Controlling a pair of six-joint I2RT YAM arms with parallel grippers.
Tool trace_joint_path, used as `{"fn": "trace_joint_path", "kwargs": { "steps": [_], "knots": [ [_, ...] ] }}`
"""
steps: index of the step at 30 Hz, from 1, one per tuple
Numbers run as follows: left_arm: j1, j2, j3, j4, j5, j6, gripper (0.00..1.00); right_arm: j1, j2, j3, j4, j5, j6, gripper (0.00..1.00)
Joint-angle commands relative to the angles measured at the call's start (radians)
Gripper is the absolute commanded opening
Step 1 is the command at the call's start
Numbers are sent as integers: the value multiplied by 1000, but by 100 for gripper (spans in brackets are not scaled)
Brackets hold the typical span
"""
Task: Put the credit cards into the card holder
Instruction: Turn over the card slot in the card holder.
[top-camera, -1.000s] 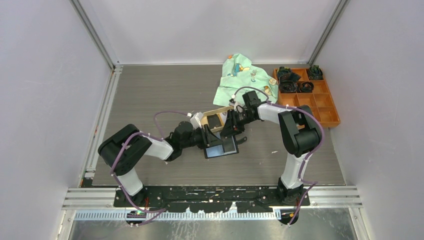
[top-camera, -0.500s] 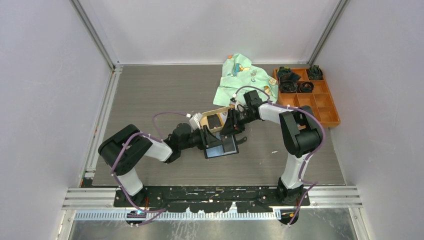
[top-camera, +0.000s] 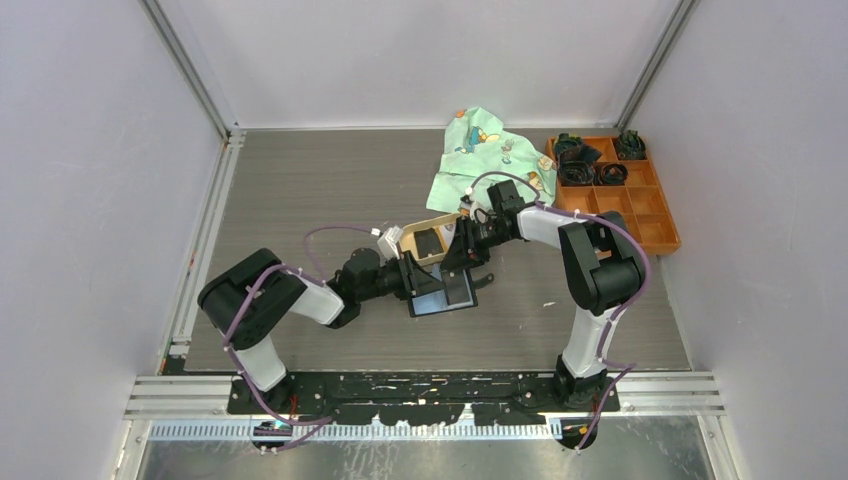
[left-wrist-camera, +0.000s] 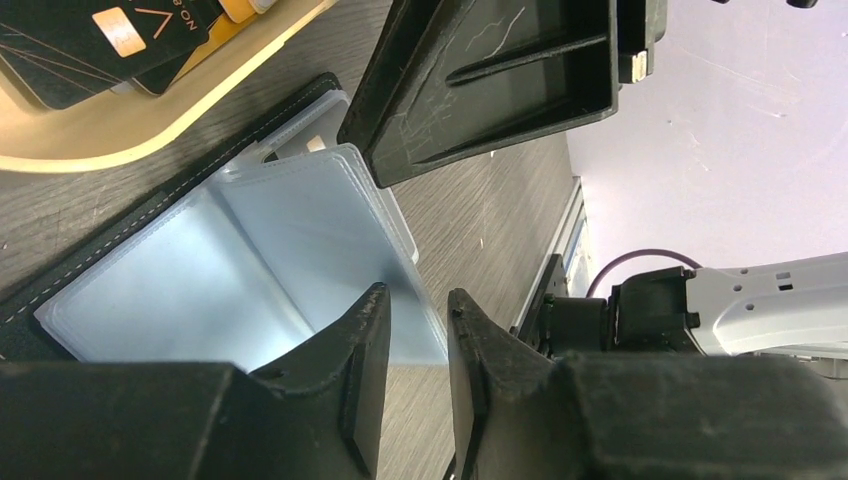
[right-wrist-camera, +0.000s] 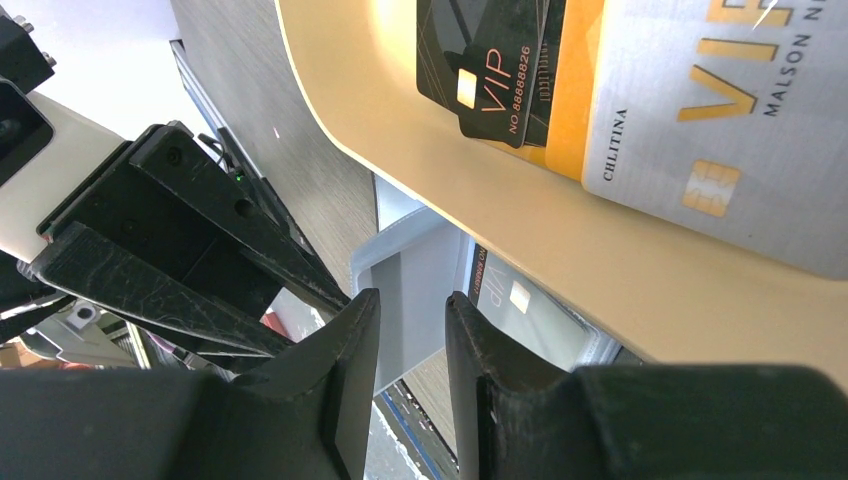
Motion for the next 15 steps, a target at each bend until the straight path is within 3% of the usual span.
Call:
{"fn": "trace_joint_path", "kwargs": {
  "steps": [1,9,15],
  "knots": [
    [-1,9,-9,122,12,-7,29,-5,-48,4,22,-19,9,36],
    [0,53,-1,152,12,-30,12,-14,-58,-4,39,-35,27,36],
    [1,74,2,155,14,-37,9,-16,-55,-6,44,-45,31,36]
  ]
}}
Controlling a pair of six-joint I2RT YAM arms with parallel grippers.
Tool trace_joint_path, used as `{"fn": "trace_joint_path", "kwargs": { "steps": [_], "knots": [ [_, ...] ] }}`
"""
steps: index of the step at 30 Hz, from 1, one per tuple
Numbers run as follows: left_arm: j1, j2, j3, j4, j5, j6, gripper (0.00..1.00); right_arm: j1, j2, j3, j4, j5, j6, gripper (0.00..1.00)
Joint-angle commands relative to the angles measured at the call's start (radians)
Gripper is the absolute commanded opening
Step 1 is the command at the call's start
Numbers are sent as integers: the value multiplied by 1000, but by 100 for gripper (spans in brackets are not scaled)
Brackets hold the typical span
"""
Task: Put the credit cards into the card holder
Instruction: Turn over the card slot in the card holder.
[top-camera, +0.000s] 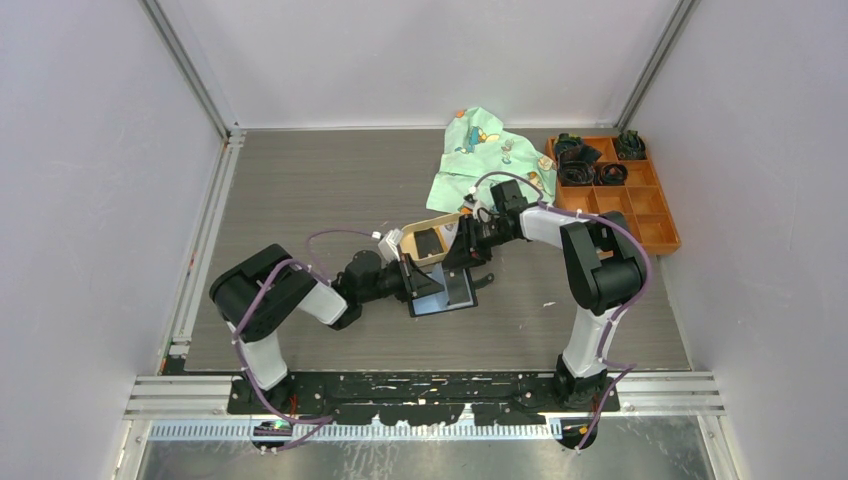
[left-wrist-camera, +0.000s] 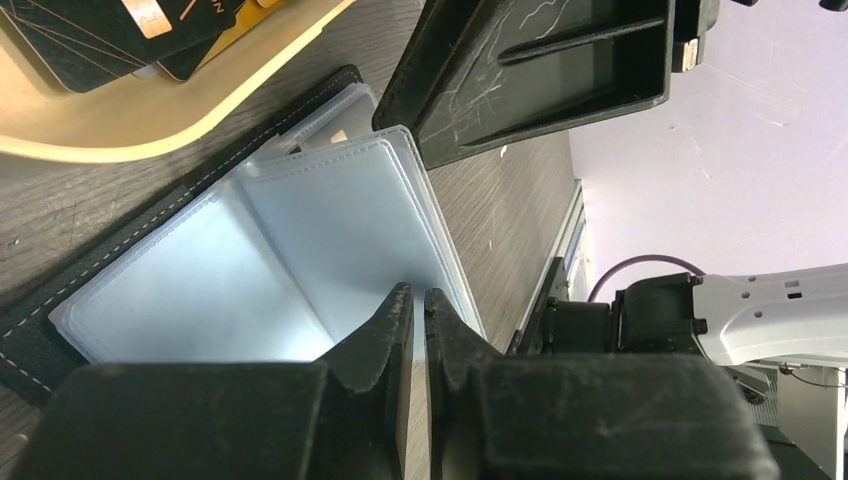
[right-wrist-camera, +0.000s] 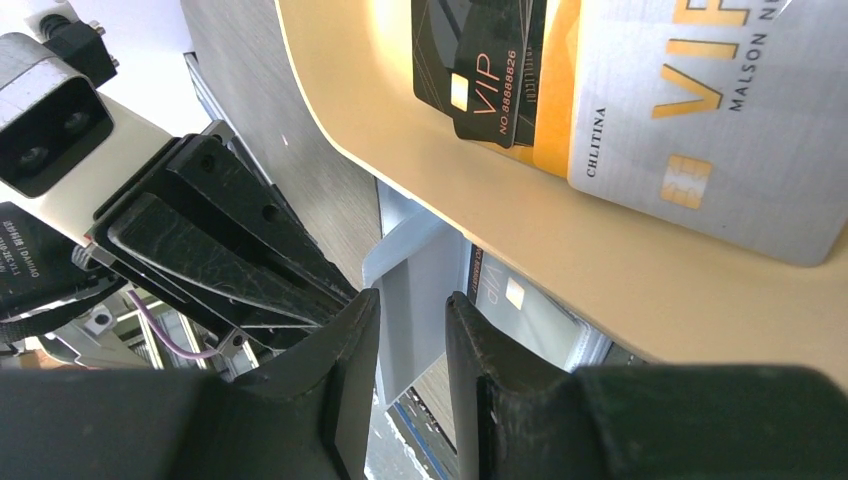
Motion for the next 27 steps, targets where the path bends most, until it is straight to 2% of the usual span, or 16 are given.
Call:
{"fn": "trace_joint_path", "kwargs": {
  "steps": [1,18,27],
  "knots": [
    [2,7,6,79,10,-5,9,-4,-51,2,30,-36,11,36],
    [7,0,15,-5,-12,7,9,18,-82,0,22,-41,-17,38],
    [7,-5,16,-12,-9,10,9,32,-104,15,-40,64,-76,35]
  ]
}}
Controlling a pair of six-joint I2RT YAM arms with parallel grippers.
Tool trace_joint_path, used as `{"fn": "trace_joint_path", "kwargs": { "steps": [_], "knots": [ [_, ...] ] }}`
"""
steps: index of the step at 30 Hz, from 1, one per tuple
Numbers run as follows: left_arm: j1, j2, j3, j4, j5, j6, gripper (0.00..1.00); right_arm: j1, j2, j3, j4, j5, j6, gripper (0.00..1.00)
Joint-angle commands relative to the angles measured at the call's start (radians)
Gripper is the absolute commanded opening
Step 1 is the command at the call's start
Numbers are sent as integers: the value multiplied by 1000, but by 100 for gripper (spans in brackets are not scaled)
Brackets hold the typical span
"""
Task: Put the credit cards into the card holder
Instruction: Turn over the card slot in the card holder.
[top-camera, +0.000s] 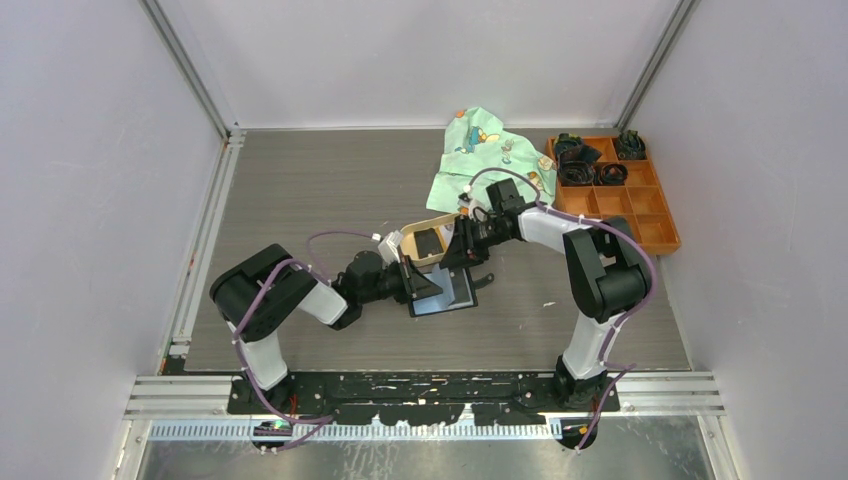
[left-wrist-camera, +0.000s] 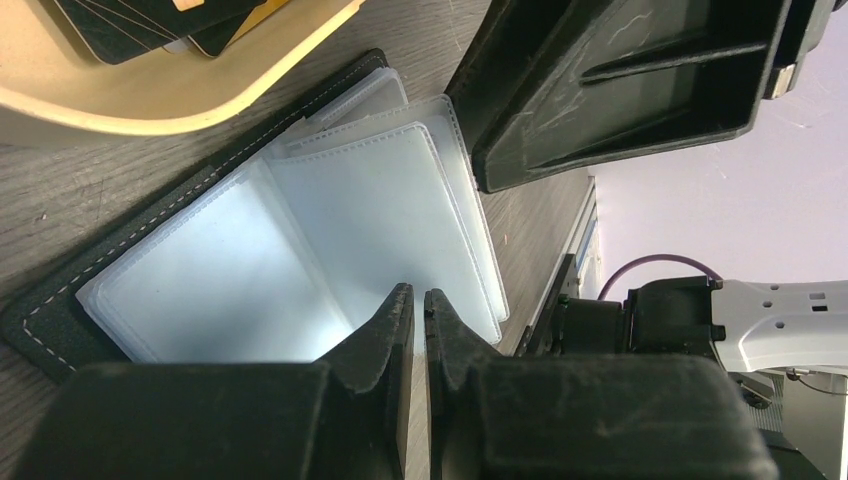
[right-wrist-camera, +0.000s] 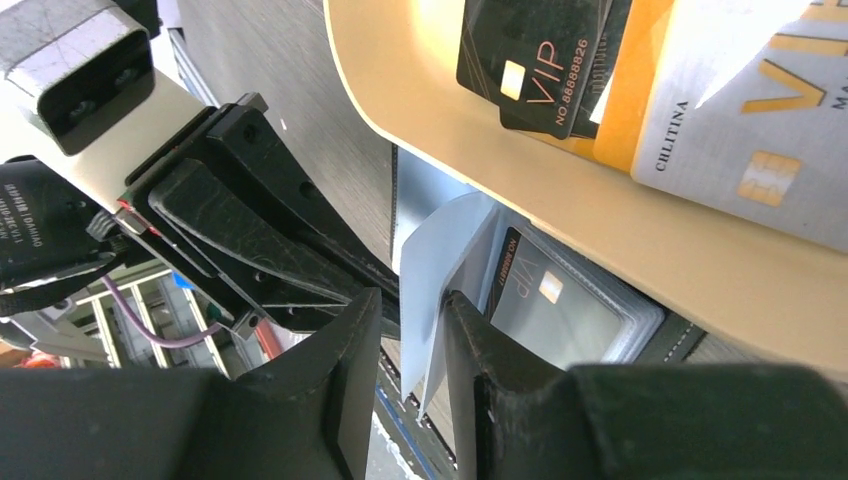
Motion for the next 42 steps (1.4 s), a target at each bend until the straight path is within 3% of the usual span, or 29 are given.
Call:
{"fn": "trace_joint_path", "kwargs": {
  "steps": [1,12,20,25,33,36,37,39,42],
  "knots": [
    [6,-12,16,24,-6,9,9,5,-56,20,-35,67,-47,34],
    [12,-110,-24,-27,-12,33,11,8,-66,41,-99,196,-117,28],
    [12,-432,-32,-387,-80,227,24,16,-150,63,-148,257,-214,29],
    [13,-612,-26,-544,-126,319,41,16,-260,72,-166,297,-304,31],
    [21,-649,-92,-423,-128,276,68,16,-451,67,-144,442,-451,37],
    [23,-599,-74,-409,-104,247,62,10,-475,80,-154,369,-487,55],
    [23,-575,-62,-409,-91,241,58,9,-465,89,-182,310,-494,56],
    [22,-516,-46,-397,-61,221,46,13,-417,99,-230,193,-499,46],
    [23,-439,-41,-347,-44,183,31,58,-367,70,-264,175,-556,33]
  ]
}}
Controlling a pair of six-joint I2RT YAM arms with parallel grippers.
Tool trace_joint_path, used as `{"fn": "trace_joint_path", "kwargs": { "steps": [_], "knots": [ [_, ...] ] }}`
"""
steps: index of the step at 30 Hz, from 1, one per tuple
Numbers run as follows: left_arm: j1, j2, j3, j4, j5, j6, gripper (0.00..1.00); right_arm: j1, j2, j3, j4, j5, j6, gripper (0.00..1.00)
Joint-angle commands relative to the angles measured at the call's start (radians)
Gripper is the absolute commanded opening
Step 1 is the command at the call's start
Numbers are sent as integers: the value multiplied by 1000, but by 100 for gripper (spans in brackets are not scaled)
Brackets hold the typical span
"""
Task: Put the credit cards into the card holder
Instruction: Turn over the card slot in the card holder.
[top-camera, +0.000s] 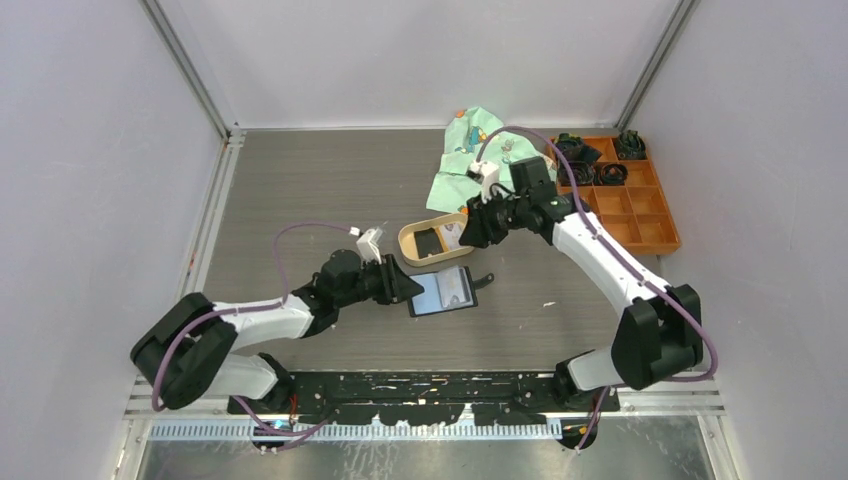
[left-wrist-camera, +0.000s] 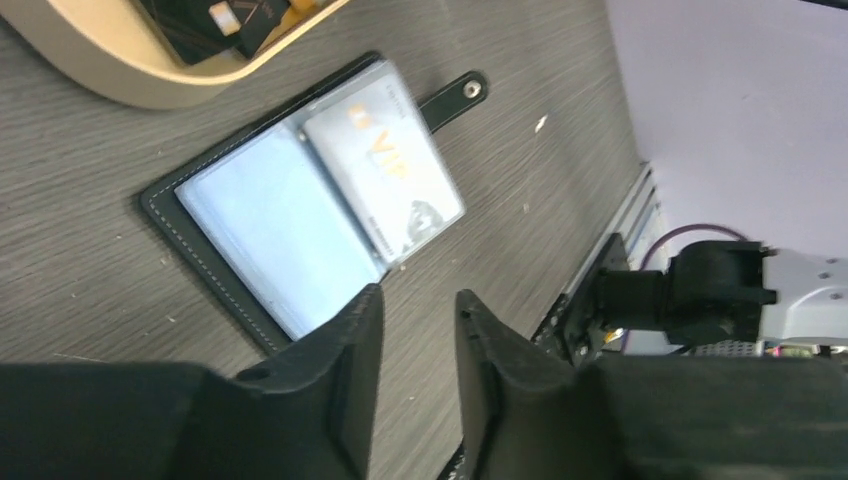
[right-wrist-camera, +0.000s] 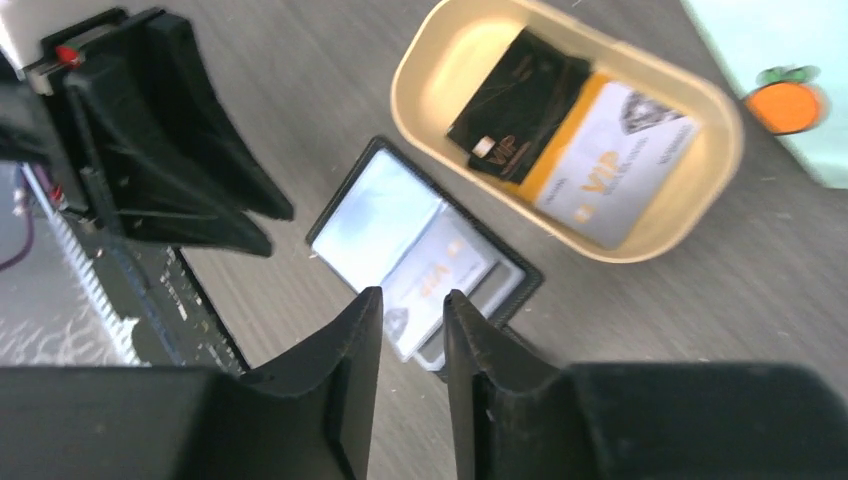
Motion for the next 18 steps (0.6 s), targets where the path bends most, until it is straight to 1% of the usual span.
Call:
{"fn": "trace_joint_path", "kwargs": {
  "steps": [1,4,7,11,15,18],
  "knots": [
    [4,97,38,116,47,-56,27,69,71,-15,-68,-85,-117,31],
    [4,177,53,141,59,-87,18,133,123,-39,-51,-9,-157,26],
    [4,251,63,189,76,-110,14,172,208,-8,-86,63,-168,22],
    [4,323,71,235,86,-126,13,187,309,31,-135,138,-156,19],
    [4,353,77,254,89,-131,13,188,395,91,-214,263,-152,19],
    [4,367,82,256,91,-130,14,185,429,122,-263,295,-170,19]
  ]
}}
